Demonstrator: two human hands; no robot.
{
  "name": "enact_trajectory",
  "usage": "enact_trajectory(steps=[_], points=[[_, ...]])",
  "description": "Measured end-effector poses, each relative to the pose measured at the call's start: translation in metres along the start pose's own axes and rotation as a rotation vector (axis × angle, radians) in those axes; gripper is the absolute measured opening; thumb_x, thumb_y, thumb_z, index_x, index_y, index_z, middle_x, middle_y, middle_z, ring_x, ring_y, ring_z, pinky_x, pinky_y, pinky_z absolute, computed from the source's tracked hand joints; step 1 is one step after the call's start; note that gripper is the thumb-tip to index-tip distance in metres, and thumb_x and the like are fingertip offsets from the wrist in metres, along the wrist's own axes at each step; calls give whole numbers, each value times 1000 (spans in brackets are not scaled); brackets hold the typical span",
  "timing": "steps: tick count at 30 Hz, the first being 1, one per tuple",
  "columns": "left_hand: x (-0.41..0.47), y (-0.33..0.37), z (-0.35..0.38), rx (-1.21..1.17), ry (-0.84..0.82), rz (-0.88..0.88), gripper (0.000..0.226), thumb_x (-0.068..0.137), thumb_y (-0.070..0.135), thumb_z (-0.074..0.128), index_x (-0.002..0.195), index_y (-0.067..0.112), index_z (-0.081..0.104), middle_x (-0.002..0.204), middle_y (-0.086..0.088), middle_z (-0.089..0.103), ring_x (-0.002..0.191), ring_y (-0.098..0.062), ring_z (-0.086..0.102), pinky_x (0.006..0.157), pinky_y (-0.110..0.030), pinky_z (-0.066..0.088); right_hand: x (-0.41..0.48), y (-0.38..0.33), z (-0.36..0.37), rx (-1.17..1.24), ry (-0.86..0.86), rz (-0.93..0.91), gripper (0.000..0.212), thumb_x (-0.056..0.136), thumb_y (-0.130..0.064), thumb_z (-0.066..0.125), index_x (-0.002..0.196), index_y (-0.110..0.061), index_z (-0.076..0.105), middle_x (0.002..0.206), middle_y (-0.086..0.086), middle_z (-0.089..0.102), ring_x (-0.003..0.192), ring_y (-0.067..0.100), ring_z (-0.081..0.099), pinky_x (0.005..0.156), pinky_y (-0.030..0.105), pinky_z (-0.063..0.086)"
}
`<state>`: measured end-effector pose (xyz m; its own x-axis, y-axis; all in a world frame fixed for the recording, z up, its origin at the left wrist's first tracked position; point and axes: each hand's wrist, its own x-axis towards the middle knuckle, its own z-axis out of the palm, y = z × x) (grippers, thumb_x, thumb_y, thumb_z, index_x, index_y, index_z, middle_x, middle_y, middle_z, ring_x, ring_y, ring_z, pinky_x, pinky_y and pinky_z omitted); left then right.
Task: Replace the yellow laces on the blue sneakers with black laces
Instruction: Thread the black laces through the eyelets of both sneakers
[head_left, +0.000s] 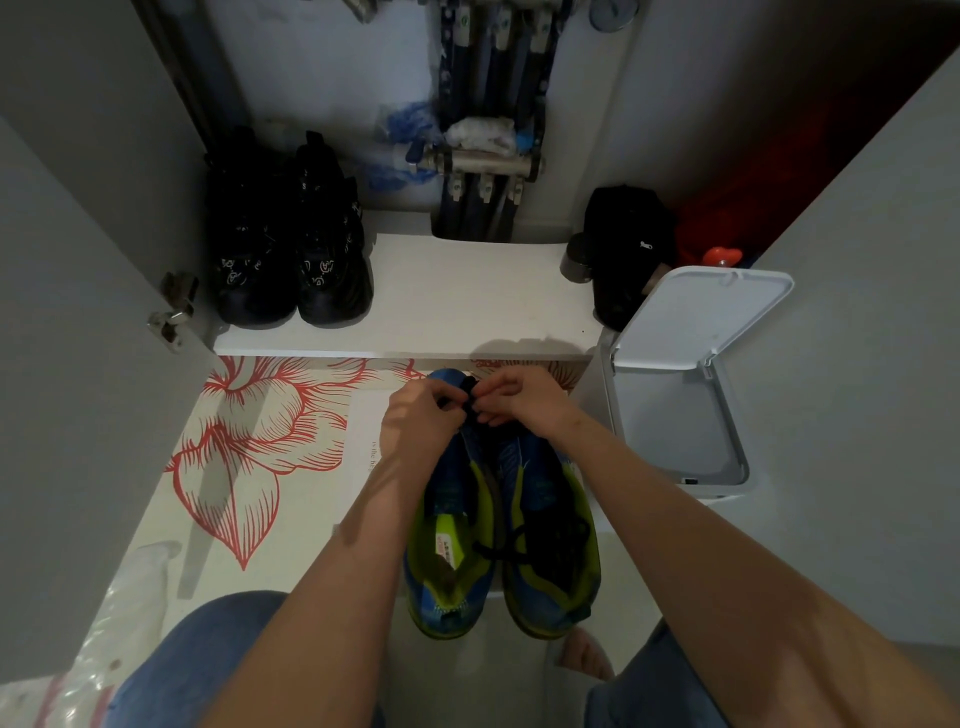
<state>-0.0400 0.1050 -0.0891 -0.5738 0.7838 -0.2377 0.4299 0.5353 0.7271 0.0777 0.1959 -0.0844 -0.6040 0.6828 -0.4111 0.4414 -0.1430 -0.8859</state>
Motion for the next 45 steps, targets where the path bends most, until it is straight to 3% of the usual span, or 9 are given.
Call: enact_trajectory(steps=[16,22,29,33,35,38,40,43,45], points=[[-4,7,1,-217,-1,22,24,78,-1,65,97,13,69,99,1,66,97,-12,62,77,-19,45,3,2,3,-157,35,-49,18,85,0,64,102,5,66,69,3,62,48,1,57,52,17,48],[-6,9,5,-83,-59,27,28,86,6,54,112,15,55,101,5,52,93,-14,50,78,-28,40,0,-5,16,-20,136,-6,11,85,-3,57,91,-7,65,76,3,60,64,5,53,54,13,41],[-5,5,5,-218,19,-75,18,85,7,59,94,23,64,103,-1,66,89,-19,64,86,-35,52,-3,-9,17,75,100,132,10,89,-12,54,80,-13,59,84,5,60,72,9,50,59,18,37],[-3,6,2,-416,-36,-216,17,87,0,57,92,14,66,96,-15,68,55,-12,57,58,-20,52,-3,-7,15,39,62,137,9,91,-18,53,83,-17,58,86,0,59,76,7,49,61,19,36],[-4,8,1,-544,-37,-355,20,90,-2,53,105,6,64,75,-12,63,43,-7,54,37,-10,38,-3,-7,13,14,33,122,13,92,-18,52,80,-19,58,86,-2,58,76,6,49,62,19,36],[-1,9,0,-798,-120,-509,34,94,-9,41,125,-1,53,50,-3,53,30,-4,45,29,-10,26,-4,-9,12,9,22,136,15,92,-18,51,78,-20,57,89,0,58,75,7,48,61,19,36],[-1,11,1,-625,-164,-412,36,93,-7,42,127,0,51,61,-7,55,49,-12,49,34,-11,32,-5,-10,12,18,17,152,15,92,-18,50,79,-19,55,91,2,57,75,8,48,61,20,36],[-5,10,1,-90,-98,-137,22,85,10,59,107,13,61,96,0,58,88,-15,54,71,-23,43,-5,-10,10,24,15,161,11,92,-15,48,82,-16,53,89,5,54,74,11,46,61,22,35],[-8,9,3,12,-101,-49,12,83,20,63,93,18,59,94,4,56,90,-13,52,74,-25,40,-4,-9,8,-15,12,128,8,91,-13,47,85,-13,52,90,7,51,77,13,45,62,24,34]])
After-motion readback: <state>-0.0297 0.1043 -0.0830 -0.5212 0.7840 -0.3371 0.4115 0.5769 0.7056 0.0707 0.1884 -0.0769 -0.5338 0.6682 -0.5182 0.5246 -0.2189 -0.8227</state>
